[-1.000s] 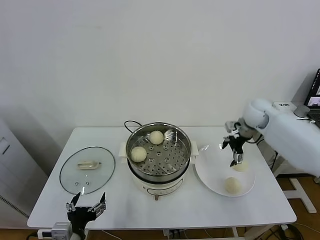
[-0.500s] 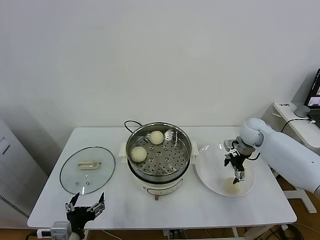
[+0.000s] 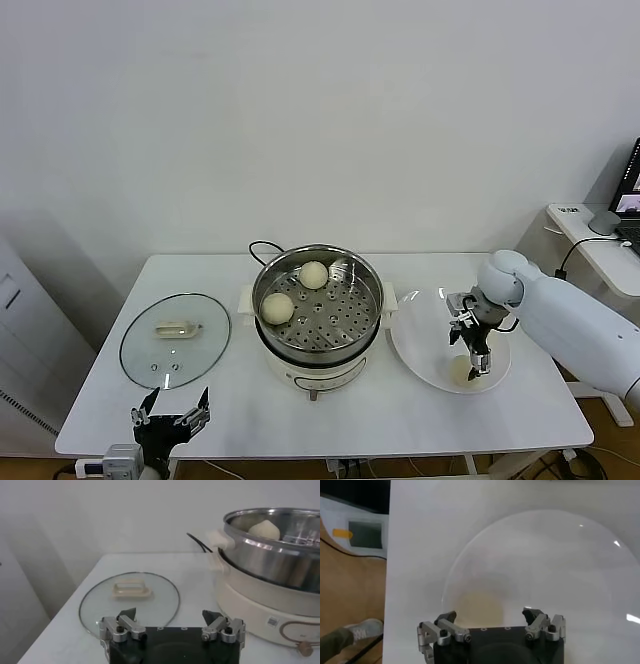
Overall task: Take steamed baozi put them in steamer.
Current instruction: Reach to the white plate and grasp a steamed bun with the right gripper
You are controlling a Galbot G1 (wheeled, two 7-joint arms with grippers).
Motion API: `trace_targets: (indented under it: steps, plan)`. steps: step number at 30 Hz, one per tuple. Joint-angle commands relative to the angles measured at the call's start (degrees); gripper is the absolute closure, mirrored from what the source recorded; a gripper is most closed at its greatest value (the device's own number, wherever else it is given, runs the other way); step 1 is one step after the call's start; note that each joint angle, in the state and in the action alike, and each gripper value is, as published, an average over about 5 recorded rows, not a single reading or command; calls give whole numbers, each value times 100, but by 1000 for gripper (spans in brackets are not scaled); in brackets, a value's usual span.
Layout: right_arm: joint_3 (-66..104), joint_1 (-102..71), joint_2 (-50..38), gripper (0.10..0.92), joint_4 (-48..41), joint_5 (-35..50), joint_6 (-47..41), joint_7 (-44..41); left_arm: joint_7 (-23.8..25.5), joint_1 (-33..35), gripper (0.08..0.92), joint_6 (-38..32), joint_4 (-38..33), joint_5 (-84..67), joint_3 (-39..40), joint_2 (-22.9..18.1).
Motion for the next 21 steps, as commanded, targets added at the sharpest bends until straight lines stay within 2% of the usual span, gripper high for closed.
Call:
trace_targets:
  steps: [1, 18, 21]
  plan:
    - [27, -76, 20, 203, -35, -65, 14, 20, 4, -5, 177, -7, 21, 10, 2, 0]
    - [31, -128, 156, 204, -169, -166, -26, 31, 14, 5, 177, -16, 57, 35, 3, -12]
    - [30, -139, 145, 233, -175, -172, -26, 29, 15, 3, 177, -17, 65, 35, 2, -11]
